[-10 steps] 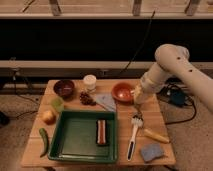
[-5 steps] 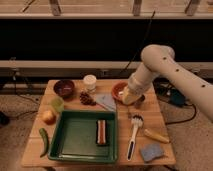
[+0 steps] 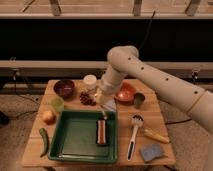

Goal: Place fork in plastic cup

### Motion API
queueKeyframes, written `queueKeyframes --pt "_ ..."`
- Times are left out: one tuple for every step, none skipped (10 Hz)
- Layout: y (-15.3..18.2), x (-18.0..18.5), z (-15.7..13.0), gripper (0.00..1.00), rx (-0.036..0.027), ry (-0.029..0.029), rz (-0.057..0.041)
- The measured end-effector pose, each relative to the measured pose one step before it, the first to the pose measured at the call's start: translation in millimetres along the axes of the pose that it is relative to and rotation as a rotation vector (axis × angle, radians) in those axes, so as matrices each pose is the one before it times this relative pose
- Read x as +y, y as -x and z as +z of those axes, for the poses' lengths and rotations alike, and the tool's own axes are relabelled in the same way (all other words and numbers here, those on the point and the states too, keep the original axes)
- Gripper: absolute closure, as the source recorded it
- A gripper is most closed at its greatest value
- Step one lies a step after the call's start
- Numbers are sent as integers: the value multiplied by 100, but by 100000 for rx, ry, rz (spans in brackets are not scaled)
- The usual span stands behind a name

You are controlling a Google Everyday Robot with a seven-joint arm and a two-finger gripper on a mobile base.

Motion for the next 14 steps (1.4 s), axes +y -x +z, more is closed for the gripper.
queueKeyframes --pt "-1217 -1634 1290 100 -955 -352 -2792" --pt "-1192 -1281 1154 100 -804 -570 -2288" --pt "-1077 -956 1011 100 -547 -703 -2193" --pt "-801 -580 830 100 -443 -417 -1457" --pt "-1110 -809 1245 100 -699 -736 -2058" --pt "-759 -689 947 100 -687 -539 -1748" --pt "-425 -202 457 100 -334 -489 -785" --pt "-764 -187 920 100 -812 -593 -761" --pt "-510 -464 736 100 -798 -306 -734" --pt "-772 -719 859 100 -752 -270 -1174" --pt "-618 -433 871 100 -1416 188 -715" --pt "-816 -856 826 100 -864 49 -1123" --pt "-757 -772 642 100 -589 108 -1053" --pt "-740 -860 592 100 -574 134 -1378"
